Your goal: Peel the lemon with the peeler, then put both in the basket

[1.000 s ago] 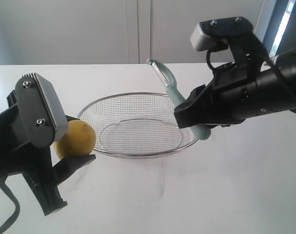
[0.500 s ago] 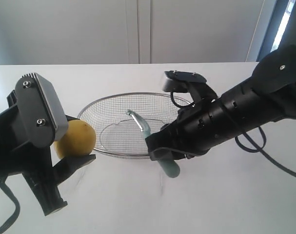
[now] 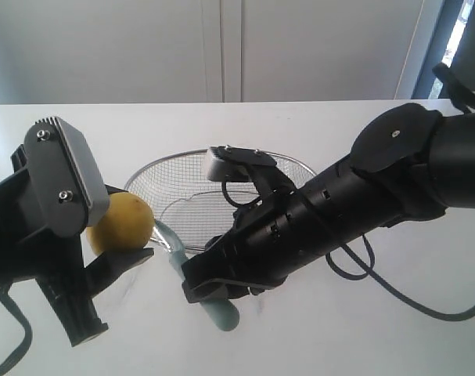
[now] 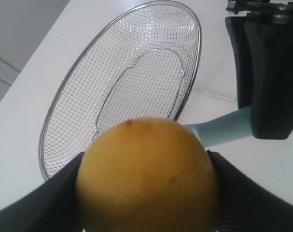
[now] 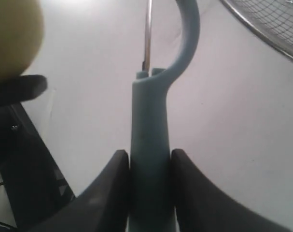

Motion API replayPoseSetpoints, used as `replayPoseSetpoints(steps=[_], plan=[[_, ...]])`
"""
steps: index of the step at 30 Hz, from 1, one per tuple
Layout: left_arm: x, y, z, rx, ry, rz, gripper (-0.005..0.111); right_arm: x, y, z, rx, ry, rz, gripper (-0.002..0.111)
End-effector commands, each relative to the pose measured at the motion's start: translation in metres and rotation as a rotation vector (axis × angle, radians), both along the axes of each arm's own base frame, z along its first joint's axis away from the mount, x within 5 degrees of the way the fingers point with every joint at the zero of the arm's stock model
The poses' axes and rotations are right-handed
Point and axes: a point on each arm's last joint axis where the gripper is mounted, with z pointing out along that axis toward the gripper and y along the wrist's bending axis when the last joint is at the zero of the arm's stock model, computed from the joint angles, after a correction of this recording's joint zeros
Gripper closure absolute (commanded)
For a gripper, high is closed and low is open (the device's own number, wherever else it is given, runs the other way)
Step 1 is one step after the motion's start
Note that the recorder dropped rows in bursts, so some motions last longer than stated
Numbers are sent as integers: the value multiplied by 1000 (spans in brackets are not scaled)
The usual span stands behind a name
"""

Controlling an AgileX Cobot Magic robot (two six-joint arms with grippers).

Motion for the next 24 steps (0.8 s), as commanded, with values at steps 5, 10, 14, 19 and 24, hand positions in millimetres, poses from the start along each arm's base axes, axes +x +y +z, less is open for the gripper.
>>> replayPoseSetpoints(steps=[5, 10, 14, 19, 24], plan=[[-1, 0, 1, -24, 3, 7, 107, -5, 3, 13, 71, -24, 51, 108], [-1, 0, 1, -24, 3, 7, 107, -6, 0, 22, 74, -75, 53, 108], [-1, 0, 1, -24, 3, 7, 107, -5, 0, 22, 71, -82, 52, 108], [-1, 0, 1, -22, 4, 7, 107, -5, 0, 22, 71, -82, 52, 108], [-1, 0, 1, -22, 4, 7, 107, -4, 0, 23, 72, -90, 53, 108]])
